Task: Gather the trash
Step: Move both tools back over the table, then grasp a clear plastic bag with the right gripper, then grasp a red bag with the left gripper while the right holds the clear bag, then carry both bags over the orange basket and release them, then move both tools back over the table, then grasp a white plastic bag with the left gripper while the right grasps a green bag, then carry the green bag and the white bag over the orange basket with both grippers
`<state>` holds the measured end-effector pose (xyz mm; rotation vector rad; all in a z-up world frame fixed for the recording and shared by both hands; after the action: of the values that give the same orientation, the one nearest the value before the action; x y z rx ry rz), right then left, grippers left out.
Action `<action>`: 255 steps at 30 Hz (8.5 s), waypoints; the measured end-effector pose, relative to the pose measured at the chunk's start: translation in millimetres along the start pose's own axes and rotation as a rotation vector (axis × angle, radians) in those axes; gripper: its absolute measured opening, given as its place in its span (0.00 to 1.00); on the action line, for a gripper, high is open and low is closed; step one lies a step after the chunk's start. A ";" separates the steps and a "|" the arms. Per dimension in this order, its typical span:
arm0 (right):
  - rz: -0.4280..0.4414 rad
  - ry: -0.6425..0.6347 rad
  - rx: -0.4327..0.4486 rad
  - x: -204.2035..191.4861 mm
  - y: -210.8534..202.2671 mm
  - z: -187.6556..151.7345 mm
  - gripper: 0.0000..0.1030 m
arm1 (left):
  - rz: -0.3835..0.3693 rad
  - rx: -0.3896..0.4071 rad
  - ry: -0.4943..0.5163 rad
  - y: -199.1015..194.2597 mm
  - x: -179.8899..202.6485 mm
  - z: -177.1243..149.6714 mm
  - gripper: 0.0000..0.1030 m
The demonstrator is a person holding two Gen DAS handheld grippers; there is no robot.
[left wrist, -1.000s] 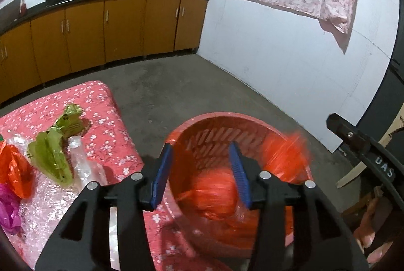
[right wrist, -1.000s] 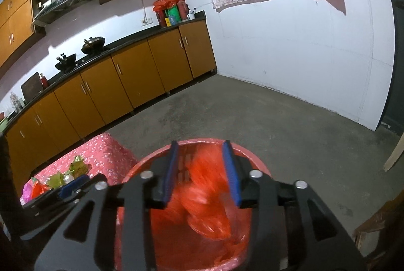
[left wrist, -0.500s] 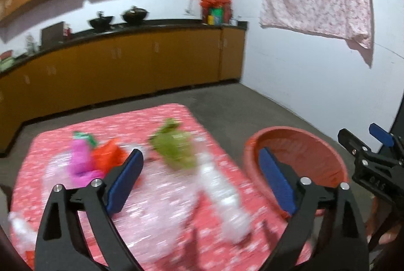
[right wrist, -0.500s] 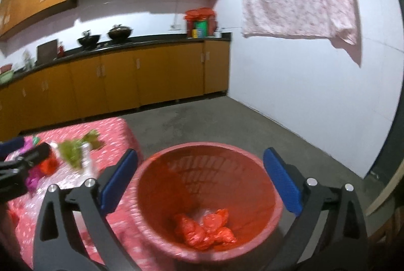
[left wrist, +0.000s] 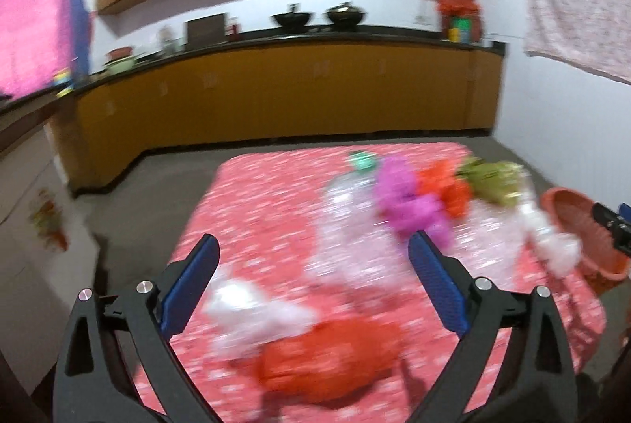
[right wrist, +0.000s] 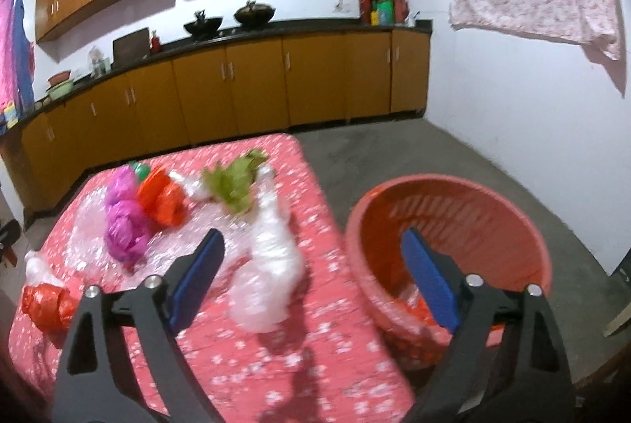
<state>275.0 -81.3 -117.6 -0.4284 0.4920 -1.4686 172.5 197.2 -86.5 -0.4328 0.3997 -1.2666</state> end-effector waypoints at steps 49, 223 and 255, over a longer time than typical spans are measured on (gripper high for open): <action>0.026 0.065 -0.168 -11.7 12.4 -33.4 0.16 | -0.155 -0.187 0.074 22.2 40.1 -80.7 0.44; 0.060 -0.035 -0.071 -76.2 118.2 55.2 0.90 | 0.056 -0.247 -0.118 122.4 -50.0 -25.0 0.45; 0.178 -0.035 -0.036 -68.9 57.1 66.2 0.08 | -0.042 -0.076 -0.029 81.7 12.4 47.9 0.45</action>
<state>356.7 -10.6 -90.8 -0.4270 0.5166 -1.2804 267.2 209.3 -88.7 -0.5257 0.4176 -1.2870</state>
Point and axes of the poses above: each gripper's, at about its wrist camera, not at the fingertips, and y roughly the way its jaws point, x to its right, z to its top, the point moved 10 cm from there along y, roughly the way its jaws point, and after that the axes turned 2 degrees about -x, right-handed, at the moved point
